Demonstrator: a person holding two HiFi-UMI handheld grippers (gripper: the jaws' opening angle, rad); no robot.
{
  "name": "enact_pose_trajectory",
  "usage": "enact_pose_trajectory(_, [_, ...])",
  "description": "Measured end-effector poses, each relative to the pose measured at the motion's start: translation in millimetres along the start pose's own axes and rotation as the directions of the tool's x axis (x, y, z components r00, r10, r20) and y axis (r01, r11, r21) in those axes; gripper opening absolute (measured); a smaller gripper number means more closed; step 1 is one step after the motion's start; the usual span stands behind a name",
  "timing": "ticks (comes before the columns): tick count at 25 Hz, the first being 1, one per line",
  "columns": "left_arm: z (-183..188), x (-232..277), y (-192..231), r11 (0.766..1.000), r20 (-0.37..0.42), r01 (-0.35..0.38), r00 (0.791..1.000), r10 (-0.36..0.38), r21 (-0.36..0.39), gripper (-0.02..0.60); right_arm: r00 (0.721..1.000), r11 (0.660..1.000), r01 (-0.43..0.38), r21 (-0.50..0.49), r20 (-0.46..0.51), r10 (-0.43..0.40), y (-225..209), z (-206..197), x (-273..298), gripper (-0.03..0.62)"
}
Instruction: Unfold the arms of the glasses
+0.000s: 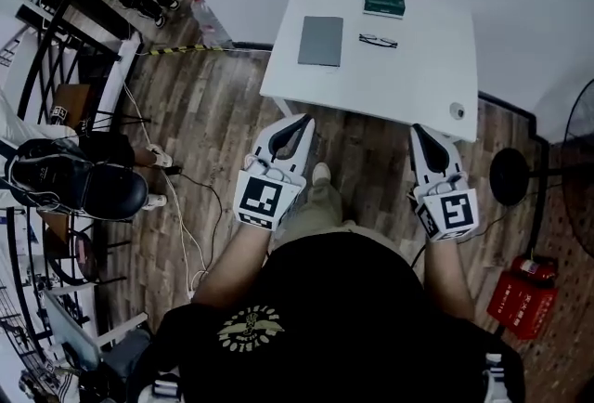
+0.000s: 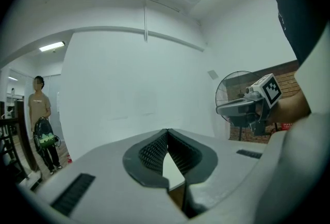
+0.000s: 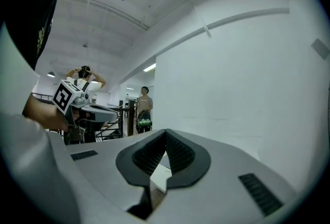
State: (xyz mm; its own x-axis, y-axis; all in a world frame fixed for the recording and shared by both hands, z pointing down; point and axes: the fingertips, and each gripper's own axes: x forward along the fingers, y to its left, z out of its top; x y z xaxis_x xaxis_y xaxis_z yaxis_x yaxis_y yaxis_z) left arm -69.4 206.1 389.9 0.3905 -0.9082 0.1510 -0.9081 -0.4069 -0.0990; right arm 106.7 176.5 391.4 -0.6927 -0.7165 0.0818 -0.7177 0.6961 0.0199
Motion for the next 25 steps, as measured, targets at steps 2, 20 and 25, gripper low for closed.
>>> enact_pose_trajectory(2, [1, 12, 10, 1.0, 0.003, -0.004, 1.0, 0.004, -0.005, 0.008, 1.0, 1.0, 0.004, 0.001, -0.009, -0.004, -4, -3, 8, 0.0])
enact_pose_trajectory(20, [-11, 57, 72, 0.999, 0.008, -0.009, 1.0, 0.01, -0.036, 0.006, 0.998, 0.999, -0.021, 0.045, -0.054, 0.023, -15, -11, 88, 0.0])
enact_pose_trajectory(25, [-16, 78, 81, 0.998, -0.004, 0.041, 0.999, -0.042, -0.052, 0.006, 0.998, 0.998, -0.013, 0.061, -0.065, 0.017, -24, -16, 111, 0.0])
